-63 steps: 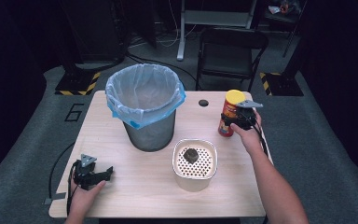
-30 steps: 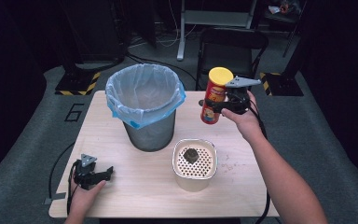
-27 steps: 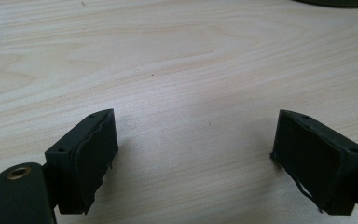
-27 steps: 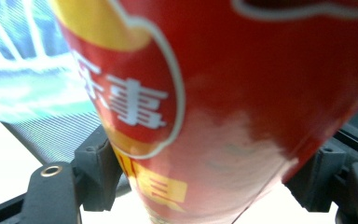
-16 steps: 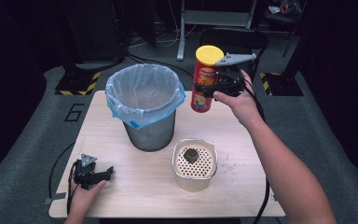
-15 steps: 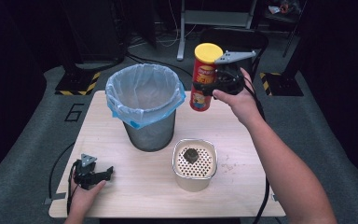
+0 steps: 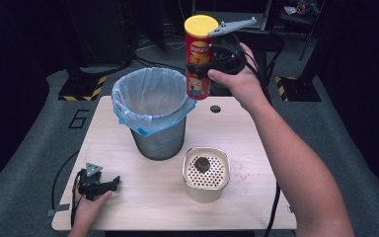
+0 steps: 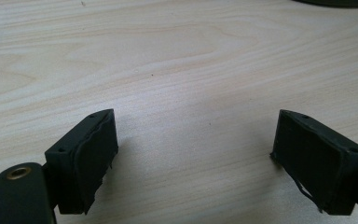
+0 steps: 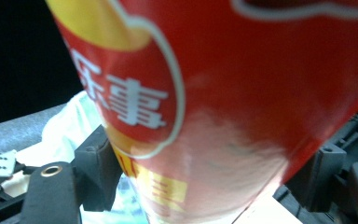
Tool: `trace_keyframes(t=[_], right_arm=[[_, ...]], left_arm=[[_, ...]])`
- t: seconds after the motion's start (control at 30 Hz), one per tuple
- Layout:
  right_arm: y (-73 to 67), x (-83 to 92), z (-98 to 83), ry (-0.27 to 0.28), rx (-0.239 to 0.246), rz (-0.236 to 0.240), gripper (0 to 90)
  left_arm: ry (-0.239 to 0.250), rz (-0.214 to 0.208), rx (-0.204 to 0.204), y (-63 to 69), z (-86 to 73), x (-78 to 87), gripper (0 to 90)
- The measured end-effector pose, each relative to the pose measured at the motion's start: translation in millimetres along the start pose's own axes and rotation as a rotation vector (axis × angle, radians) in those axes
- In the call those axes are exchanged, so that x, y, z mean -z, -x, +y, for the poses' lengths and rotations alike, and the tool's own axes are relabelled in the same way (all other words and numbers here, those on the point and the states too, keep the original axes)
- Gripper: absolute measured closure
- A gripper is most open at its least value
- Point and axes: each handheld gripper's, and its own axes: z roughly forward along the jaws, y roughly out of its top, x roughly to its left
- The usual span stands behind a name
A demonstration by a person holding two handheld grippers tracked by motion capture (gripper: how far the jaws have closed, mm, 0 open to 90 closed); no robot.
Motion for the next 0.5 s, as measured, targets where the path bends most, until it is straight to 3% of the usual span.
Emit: trace_keyframes(t=[0.5], right_arm=[[-35.0, -62.4, 7.6, 0.027, 0.017, 0.056, 23.5]], left_arm=[[-0.003, 0.0, -0.01, -0.7, 0.2, 0.2, 13.4]])
